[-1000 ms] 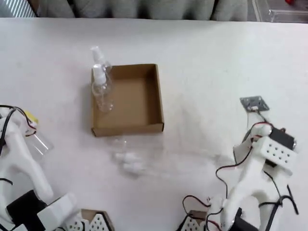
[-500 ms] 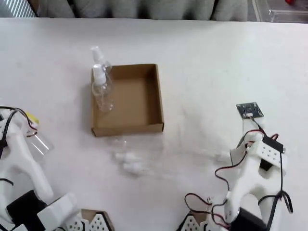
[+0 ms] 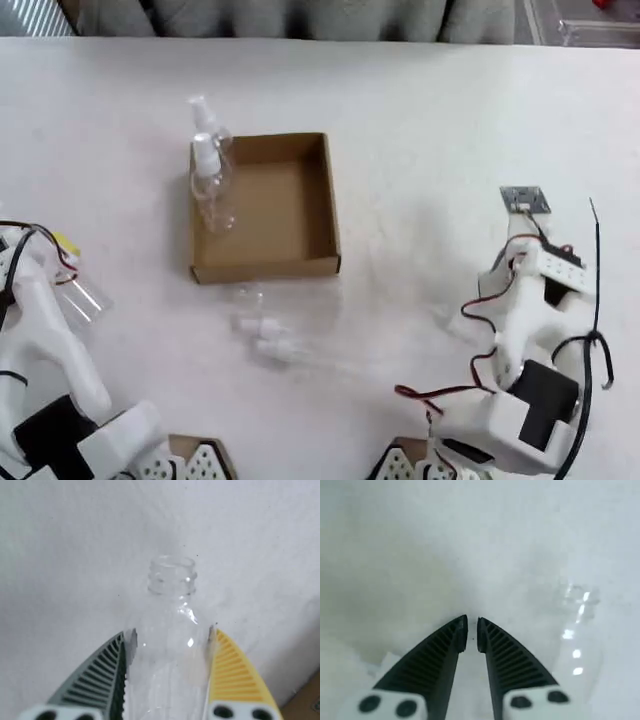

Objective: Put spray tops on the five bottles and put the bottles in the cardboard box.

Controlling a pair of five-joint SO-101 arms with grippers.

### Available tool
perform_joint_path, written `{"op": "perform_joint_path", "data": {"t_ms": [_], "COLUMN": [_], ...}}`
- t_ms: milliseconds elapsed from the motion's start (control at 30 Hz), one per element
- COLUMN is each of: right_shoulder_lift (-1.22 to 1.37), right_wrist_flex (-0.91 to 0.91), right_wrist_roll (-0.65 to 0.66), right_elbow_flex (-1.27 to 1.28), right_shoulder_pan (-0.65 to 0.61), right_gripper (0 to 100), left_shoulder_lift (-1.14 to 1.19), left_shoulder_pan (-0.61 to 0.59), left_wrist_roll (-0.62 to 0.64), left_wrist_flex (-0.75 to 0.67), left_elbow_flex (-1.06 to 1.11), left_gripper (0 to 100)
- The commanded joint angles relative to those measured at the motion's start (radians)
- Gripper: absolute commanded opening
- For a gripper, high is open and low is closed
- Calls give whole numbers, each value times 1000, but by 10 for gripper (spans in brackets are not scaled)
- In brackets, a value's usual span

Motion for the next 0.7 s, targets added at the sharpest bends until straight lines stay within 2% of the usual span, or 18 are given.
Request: {"op": "perform_joint_path", "data": {"t_ms": [0, 367, 433, 567, 667], "right_shoulder_lift": [-24, -219, -255, -317, -332], "right_wrist_flex": [140, 518, 527, 496, 414], "right_wrist_roll": [-21, -18, -15, 78, 140], "right_elbow_flex": [-135, -184, -146, -18, 77], "right_shoulder_pan": [-18, -18, -18, -51, -74], "right_gripper": [19, 19, 19, 26, 81], "left_shoulder_lift": [-48, -48, -48, -47, -47], "left_shoulder_pan": [-8, -8, -8, -8, -8], "left_wrist_roll": [-2, -2, -2, -2, -2], "left_wrist_flex": [-25, -26, -26, -26, -26], "left_elbow_flex": [-3, -5, -5, -5, -5], "left_gripper": [54, 54, 54, 54, 54]}}
